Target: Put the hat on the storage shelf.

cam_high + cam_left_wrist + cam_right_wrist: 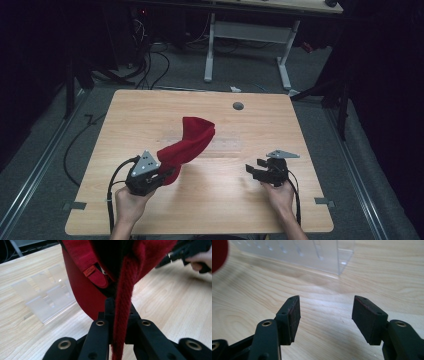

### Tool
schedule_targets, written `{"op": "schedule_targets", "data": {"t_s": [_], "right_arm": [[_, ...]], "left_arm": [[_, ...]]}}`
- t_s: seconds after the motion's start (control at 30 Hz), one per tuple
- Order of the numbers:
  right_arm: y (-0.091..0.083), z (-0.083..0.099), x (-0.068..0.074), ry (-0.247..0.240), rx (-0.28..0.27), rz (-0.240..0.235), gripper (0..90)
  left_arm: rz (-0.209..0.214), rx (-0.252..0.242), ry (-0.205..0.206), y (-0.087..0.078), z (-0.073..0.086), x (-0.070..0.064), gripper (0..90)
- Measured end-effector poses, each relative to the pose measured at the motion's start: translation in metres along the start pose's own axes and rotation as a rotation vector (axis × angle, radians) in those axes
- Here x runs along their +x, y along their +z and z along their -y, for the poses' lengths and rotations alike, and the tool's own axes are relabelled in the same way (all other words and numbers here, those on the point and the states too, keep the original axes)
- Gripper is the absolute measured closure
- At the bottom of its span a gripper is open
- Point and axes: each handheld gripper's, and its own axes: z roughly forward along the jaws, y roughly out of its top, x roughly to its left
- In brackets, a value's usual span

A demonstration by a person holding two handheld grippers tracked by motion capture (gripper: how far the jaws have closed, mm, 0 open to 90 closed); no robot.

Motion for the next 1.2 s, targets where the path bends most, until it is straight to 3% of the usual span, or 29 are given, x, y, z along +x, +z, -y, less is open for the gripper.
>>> {"op": "schedule_targets", "data": {"t_s": [0.13, 0.33, 0.47, 0.63, 0.67, 1.2], "right_arm": [[0.006, 0.006, -0.001, -0.010, 0.018, 0.034, 39.3], [0.010, 0.012, -0.001, -0.019, 0.033, 0.046, 37.5], [0.013, 0.014, 0.000, -0.052, 0.024, 0.075, 36.7], [0.015, 0.016, 0.008, -0.106, 0.033, 0.125, 35.4], [0.016, 0.016, 0.011, -0.136, 0.043, 0.135, 33.5], [0.016, 0.016, 0.012, -0.138, 0.043, 0.132, 32.8]], "left_arm": [[-0.015, -0.024, -0.035, 0.000, -0.006, 0.006, 85.1], [-0.025, -0.034, -0.057, 0.000, -0.009, 0.010, 85.1], [-0.028, -0.046, -0.076, 0.001, -0.012, 0.014, 84.9], [-0.018, -0.073, -0.138, -0.001, -0.019, 0.020, 84.6], [-0.023, -0.074, -0.131, -0.001, -0.021, 0.020, 84.6], [-0.008, -0.119, -0.135, 0.004, -0.049, 0.021, 85.6]]}}
